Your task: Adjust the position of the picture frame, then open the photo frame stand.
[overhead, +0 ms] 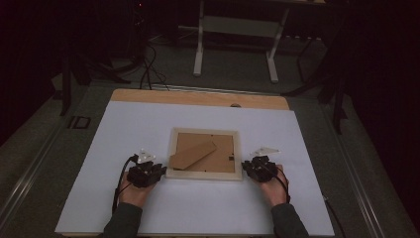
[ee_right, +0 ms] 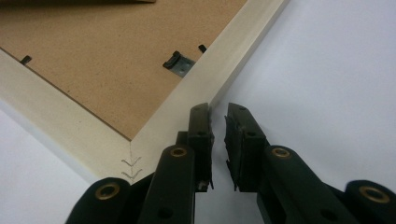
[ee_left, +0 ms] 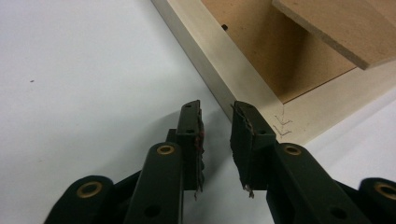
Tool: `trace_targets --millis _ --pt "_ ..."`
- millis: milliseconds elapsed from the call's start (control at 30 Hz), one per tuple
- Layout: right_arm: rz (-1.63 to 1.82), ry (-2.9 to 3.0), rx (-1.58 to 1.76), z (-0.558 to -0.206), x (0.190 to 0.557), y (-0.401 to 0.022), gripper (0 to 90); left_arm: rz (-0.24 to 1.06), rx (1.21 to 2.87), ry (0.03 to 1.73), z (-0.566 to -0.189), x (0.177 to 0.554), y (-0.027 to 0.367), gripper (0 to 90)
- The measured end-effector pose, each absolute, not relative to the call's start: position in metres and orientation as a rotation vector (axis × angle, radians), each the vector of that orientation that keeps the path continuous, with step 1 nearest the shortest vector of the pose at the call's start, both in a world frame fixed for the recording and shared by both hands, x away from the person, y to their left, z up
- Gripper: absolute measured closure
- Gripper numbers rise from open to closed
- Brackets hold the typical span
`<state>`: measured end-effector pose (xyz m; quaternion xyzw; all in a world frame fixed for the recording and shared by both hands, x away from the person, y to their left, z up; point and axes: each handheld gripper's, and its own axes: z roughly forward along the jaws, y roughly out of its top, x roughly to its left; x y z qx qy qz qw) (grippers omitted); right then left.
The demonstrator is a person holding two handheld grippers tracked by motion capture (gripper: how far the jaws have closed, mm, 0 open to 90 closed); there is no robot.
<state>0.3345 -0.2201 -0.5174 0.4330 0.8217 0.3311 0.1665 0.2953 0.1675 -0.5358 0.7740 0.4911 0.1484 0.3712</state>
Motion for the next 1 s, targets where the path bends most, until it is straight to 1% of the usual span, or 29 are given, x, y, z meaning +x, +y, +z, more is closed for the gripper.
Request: trace_targets --millis 333,700,1000 --pt "0.94 2.35 1.23 -0.518 0.335 -0.222 79.2 0.383 1.975 1.283 -0.535 0.296 0.17 70.6" --pt "0.958 2.332 1.239 -0.516 0.335 -0.224 75.3 0.411 1.906 1.303 -0.528 0.295 0.178 62.1" --pt "0.985 2.324 1.253 -0.515 0.334 -0.227 72.6 0.426 1.85 1.333 -0.512 0.292 0.186 55.7"
